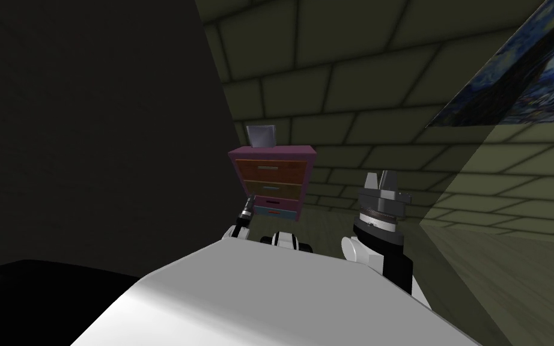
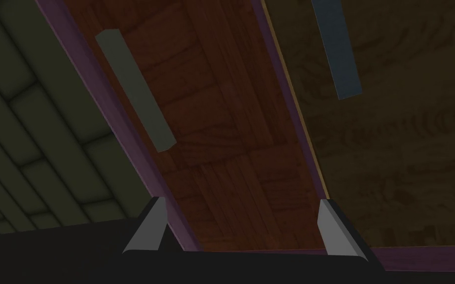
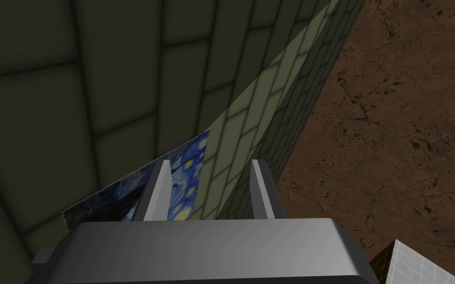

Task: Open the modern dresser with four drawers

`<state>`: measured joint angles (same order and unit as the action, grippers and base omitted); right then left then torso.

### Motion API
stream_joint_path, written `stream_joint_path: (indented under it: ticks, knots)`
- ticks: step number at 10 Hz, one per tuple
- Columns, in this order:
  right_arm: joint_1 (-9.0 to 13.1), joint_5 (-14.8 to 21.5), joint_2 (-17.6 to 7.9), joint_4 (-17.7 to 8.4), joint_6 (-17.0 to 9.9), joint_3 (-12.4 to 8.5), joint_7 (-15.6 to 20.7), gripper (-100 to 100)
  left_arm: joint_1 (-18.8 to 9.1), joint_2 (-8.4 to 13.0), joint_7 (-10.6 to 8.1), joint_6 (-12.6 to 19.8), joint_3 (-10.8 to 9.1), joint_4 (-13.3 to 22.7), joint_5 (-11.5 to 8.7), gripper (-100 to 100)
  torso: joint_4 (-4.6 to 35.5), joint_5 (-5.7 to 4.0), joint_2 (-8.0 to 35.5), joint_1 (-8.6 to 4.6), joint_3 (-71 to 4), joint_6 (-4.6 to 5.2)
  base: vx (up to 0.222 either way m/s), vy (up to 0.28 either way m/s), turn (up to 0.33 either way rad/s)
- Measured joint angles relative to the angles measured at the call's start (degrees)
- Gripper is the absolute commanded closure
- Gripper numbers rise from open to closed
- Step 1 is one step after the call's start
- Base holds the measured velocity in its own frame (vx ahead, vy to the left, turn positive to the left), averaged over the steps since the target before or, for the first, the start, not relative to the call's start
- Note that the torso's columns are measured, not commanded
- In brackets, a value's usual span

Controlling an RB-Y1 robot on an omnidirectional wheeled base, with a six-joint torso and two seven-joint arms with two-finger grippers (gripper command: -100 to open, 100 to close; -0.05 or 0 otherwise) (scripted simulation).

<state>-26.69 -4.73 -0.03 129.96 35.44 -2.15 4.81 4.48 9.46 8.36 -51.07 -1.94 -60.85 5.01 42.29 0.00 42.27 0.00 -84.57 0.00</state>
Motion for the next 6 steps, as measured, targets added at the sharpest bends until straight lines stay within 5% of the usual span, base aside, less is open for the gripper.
stream_joint_path:
  ticks: [6]
  knots:
    - [0.0,0.0,0.0,0.0,0.0,0.0,0.0,0,-3.74,0.66,-0.33,-3.24,0.2,10.8,-0.33,-100,0.0,-0.01,0.01,-0.05,0.0,0.0,0.078,-0.03,0.005]
